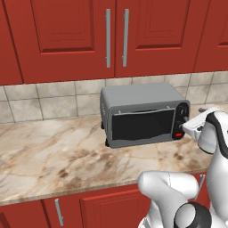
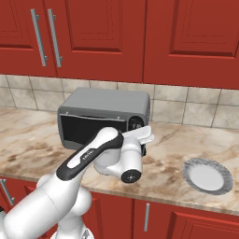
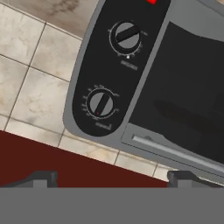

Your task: Pull the toaster oven rack outwards. Pick up the baguette from the plate and place it on the toaster oven rack. Close the toaster oven door fully and set the temperature to the lowest setting.

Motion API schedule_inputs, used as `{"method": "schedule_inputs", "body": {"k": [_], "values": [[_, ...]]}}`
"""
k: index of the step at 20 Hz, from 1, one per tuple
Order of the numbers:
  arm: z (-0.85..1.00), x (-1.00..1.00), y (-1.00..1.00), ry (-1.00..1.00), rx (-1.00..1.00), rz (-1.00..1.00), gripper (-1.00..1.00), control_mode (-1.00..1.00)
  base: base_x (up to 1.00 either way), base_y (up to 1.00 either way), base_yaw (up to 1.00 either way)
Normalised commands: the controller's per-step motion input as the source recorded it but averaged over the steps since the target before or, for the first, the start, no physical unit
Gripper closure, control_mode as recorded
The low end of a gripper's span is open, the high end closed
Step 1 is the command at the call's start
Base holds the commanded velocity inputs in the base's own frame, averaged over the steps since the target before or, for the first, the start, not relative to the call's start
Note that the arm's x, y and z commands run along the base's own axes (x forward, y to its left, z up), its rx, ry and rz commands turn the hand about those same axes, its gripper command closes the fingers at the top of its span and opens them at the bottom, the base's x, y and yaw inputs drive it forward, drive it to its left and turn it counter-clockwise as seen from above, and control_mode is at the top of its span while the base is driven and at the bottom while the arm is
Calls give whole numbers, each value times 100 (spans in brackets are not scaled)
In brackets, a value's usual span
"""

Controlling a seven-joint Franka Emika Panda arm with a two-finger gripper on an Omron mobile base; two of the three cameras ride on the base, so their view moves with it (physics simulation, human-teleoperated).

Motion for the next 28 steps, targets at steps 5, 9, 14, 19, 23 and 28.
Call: {"method": "schedule_inputs", "body": {"k": [5, 9, 14, 19, 23, 28], "values": [[-7, 11, 0, 0, 6, 0, -100, -100, 0, 0, 0], [-5, 10, -4, 0, 3, 0, -100, -100, 0, 0, 0], [-2, 13, -6, 0, 0, 0, -100, -100, 0, 0, 0], [-6, 13, -2, 0, 0, 0, -100, -100, 0, 0, 0], [-15, 5, 0, 0, 0, 0, -100, -100, 0, 0, 0], [-13, 8, -1, 0, 0, 0, -100, -100, 0, 0, 0]]}}
